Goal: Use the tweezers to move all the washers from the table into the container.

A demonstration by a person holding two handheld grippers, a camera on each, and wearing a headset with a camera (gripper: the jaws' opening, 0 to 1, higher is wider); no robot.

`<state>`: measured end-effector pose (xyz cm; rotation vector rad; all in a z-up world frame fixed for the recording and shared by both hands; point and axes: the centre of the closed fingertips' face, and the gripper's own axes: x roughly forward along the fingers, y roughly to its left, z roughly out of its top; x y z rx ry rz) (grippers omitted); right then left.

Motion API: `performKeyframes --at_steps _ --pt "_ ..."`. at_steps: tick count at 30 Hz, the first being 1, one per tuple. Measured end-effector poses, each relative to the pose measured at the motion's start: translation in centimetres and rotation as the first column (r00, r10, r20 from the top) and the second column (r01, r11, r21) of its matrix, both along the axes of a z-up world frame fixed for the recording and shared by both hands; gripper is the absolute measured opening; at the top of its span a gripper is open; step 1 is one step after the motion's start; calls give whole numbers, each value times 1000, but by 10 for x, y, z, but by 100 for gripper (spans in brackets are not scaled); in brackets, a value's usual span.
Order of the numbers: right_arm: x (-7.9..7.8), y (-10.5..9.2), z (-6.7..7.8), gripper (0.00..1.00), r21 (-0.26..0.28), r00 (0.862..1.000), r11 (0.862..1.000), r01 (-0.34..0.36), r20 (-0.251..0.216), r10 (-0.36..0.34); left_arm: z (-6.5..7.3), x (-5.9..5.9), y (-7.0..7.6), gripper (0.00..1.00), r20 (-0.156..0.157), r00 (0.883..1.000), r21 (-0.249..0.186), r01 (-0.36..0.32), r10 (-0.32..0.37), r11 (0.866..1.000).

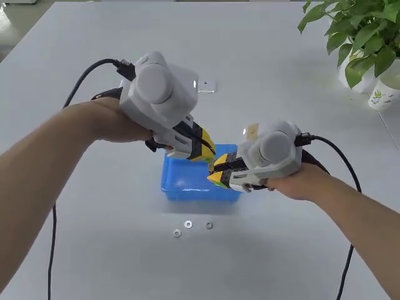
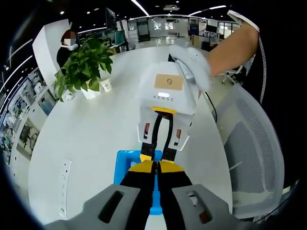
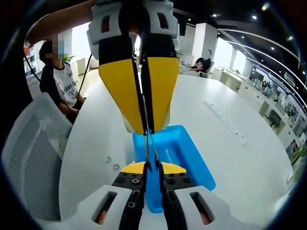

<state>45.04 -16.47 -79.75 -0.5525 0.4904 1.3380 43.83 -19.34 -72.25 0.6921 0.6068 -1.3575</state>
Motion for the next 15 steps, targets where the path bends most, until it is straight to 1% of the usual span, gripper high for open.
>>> performKeyframes --at_steps 3,11,15 --pt "-7 -1 -1 12 2 1000 1000 0 -4 0 -1 -5 -1 5 -5 1000 1 2 -2 1000" --pt "-23 -3 -9 12 -2 1000 1000 -6 -20 6 -9 -22 -4 5 -22 1000 0 5 -5 1000" --pt "-30 -2 -13 12 -5 1000 1000 -12 -26 12 -13 -27 -3 5 -32 999 1 6 -6 1000"
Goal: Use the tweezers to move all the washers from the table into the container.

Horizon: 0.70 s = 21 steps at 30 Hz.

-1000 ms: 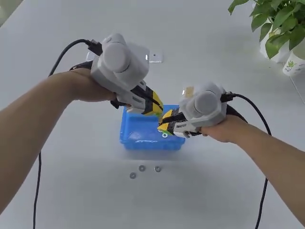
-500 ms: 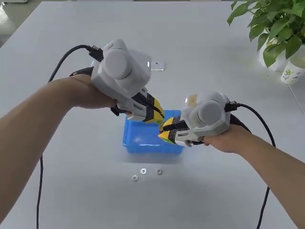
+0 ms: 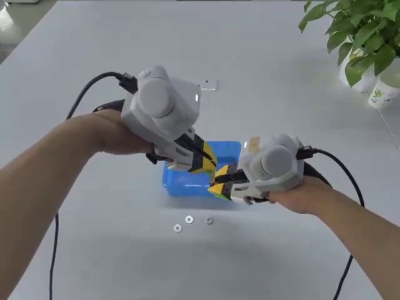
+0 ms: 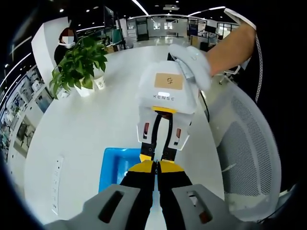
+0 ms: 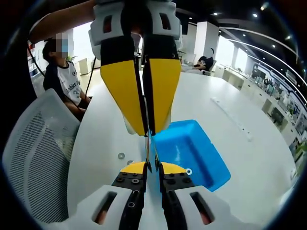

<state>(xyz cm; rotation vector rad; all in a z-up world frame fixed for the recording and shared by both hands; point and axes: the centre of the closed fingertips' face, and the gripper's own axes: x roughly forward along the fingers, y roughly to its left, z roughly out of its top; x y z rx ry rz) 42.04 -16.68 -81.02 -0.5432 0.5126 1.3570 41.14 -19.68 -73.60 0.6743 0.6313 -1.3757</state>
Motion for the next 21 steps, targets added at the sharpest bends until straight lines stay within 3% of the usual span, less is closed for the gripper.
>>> performKeyframes --at_steps 21 --pt "-24 2 -22 12 -12 999 1000 -27 -23 27 -24 -21 3 5 -20 1000 0 5 -5 1000"
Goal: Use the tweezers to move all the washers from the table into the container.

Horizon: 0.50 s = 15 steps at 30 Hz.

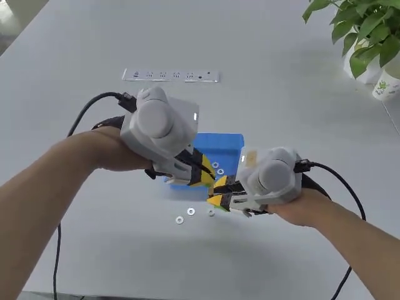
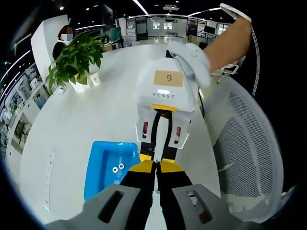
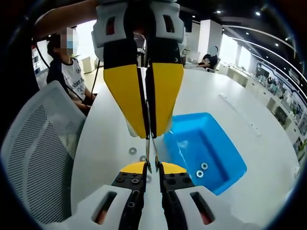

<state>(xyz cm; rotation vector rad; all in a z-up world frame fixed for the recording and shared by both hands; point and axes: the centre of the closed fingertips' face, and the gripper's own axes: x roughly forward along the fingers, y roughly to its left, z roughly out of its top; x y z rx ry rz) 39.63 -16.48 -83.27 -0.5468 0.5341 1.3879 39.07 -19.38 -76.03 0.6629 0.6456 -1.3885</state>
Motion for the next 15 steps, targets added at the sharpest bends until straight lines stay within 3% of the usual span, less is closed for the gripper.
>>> performKeyframes --at_steps 15 --pt "-9 -2 -16 13 -16 1000 1000 -14 -4 14 -19 -8 -1 5 -21 1000 -21 4 -5 1000"
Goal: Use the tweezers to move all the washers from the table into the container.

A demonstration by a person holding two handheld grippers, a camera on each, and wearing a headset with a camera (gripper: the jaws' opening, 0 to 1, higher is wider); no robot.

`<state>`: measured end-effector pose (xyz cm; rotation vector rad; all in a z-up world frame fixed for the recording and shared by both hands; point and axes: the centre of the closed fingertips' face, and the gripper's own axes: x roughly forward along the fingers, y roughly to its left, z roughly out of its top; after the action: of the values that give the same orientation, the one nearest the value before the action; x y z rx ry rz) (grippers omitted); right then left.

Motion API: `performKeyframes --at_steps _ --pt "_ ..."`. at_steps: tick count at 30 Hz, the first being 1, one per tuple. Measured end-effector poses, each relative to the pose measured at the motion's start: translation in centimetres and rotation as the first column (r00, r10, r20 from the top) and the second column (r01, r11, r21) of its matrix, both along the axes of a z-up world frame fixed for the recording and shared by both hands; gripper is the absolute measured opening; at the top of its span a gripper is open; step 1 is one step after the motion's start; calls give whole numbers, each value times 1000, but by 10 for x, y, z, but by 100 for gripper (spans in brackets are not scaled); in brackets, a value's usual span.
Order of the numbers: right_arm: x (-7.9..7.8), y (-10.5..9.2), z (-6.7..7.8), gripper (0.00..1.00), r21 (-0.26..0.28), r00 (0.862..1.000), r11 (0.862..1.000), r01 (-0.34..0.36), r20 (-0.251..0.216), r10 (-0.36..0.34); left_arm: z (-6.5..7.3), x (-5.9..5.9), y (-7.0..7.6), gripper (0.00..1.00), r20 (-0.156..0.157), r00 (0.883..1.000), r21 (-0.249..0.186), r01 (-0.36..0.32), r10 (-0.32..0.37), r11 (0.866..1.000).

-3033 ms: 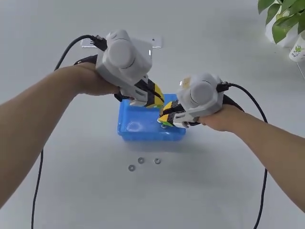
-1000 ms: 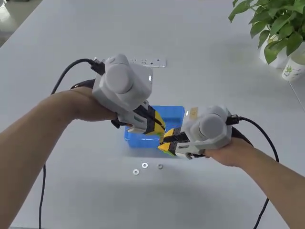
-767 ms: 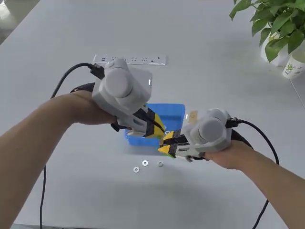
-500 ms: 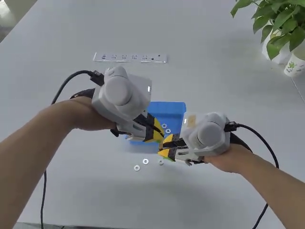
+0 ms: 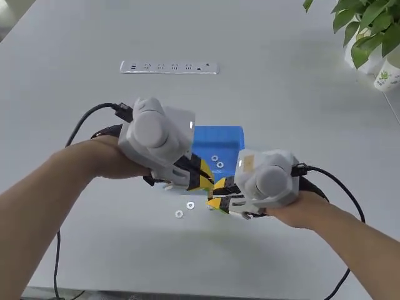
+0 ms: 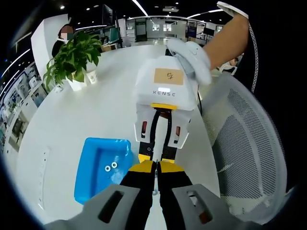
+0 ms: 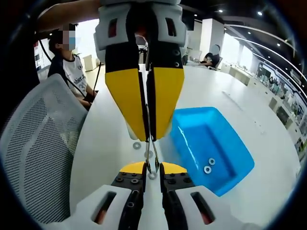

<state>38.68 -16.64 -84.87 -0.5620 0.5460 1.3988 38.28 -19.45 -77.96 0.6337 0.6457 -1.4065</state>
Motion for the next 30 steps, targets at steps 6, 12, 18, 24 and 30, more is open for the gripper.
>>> performKeyframes --at_steps 6,12,18,24,30 --pt "-2 0 -4 13 -3 1000 1000 4 -4 -4 -5 -1 0 5 -2 1000 -3 5 -5 1000" --pt "-3 1 -9 13 -7 1000 1000 2 -13 -2 -10 -2 2 5 -15 1000 -10 -1 1 1000" --pt "-3 3 -11 13 -2 1000 1000 6 -19 -6 -11 -2 0 5 -20 1000 -25 -12 11 1000" --pt "-3 4 -9 13 3 1000 1000 7 -20 -6 -10 0 -1 5 -25 999 -34 -25 24 999" --pt "-3 5 -10 12 1 1000 1000 4 -29 -4 -9 -1 -2 5 -26 999 -32 -20 19 999"
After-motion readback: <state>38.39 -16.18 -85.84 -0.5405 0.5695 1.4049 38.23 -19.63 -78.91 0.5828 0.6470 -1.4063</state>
